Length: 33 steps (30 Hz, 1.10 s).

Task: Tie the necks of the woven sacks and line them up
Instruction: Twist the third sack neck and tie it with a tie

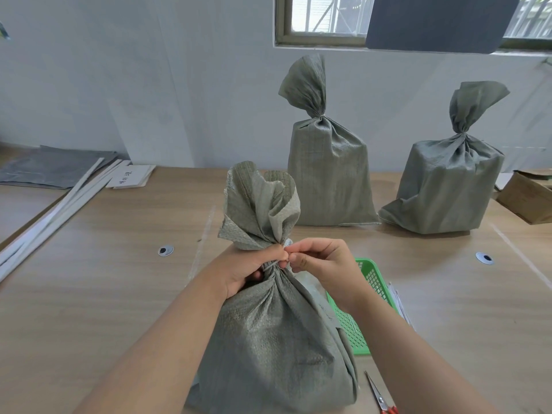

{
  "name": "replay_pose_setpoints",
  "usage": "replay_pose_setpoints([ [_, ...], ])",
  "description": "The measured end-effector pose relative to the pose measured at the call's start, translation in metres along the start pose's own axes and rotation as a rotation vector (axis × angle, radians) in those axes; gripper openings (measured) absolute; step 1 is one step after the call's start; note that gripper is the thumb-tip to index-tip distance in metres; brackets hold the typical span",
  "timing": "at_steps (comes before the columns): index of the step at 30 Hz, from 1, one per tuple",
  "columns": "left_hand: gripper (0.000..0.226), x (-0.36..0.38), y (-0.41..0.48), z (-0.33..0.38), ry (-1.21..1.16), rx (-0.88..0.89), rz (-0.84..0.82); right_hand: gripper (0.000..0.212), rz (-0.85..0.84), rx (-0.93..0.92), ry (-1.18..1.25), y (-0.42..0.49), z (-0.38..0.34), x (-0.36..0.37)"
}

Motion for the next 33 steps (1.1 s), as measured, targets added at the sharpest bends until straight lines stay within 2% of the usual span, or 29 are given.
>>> replay_pose_setpoints([
  [2,0.011,-0.001,0.000,-0.001,0.008,0.005,-0.009,0.016,-0.015,0.049,0.008,0.000,-0.001,-0.002],
  [8,0.018,-0.001,-0.002,-0.001,0.007,0.013,-0.026,0.005,-0.055,0.154,-0.004,0.000,-0.007,-0.002],
  [13,0.020,-0.003,-0.003,-0.004,-0.050,0.042,-0.035,0.017,-0.133,0.193,-0.055,-0.002,-0.012,-0.003],
  [17,0.024,-0.001,-0.005,-0.004,-0.087,0.074,-0.225,0.019,-0.148,0.212,-0.056,-0.006,-0.012,-0.001],
  [19,0.031,-0.001,-0.006,-0.005,-0.116,0.070,-0.273,0.022,-0.138,0.231,-0.037,-0.007,-0.012,0.002],
  [23,0.019,-0.002,-0.003,-0.009,-0.137,0.087,-0.253,0.023,-0.029,0.234,-0.077,-0.010,-0.011,0.010],
  [26,0.016,0.001,-0.004,-0.006,-0.044,0.123,-0.221,0.023,0.050,0.224,-0.111,-0.012,-0.009,0.013],
  [33,0.025,0.004,-0.003,-0.001,0.060,0.133,-0.278,0.024,0.035,0.227,-0.173,-0.018,-0.011,0.010],
])
Point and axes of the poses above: each hand's wrist, its own y-axis towards the middle knuckle, its own x-axis out of the palm, z = x × y, the point moved 1 cm from there along y, towards the middle knuckle, and after that the axes turned 13 degrees about -y, right-handed, at the moved point
